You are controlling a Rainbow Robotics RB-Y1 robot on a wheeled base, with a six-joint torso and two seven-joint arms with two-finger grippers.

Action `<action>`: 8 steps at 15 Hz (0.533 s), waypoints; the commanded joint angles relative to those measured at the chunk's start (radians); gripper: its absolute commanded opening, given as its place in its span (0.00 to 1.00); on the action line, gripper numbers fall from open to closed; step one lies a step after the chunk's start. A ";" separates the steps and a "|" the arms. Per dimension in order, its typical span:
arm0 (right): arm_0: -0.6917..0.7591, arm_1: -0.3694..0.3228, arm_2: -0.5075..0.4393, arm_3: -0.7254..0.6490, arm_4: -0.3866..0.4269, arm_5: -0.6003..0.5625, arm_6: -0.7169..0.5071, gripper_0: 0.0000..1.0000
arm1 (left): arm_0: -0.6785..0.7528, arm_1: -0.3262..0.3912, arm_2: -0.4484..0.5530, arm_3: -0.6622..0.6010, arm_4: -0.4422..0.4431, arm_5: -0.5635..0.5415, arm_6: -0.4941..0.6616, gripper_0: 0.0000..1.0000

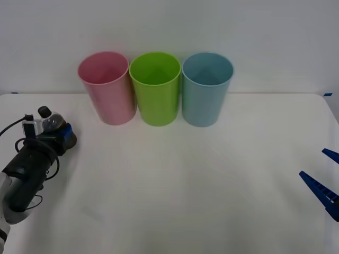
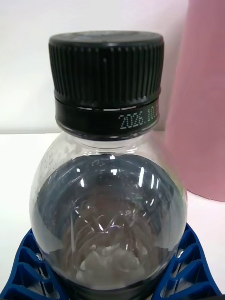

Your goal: Grasp the object on the table and drop it into the matching bin: aluminum can to the light blue bin, PET bottle to the pink bin.

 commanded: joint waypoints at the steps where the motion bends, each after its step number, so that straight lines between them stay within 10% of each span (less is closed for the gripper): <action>1: 0.000 0.000 0.000 0.000 0.000 0.000 0.000 1.00 | 0.092 0.003 0.000 -0.119 0.032 -0.023 0.005 0.00; 8: 0.000 0.000 0.000 0.000 0.000 0.000 0.000 1.00 | 0.314 0.022 -0.005 -0.437 0.113 -0.030 0.032 0.00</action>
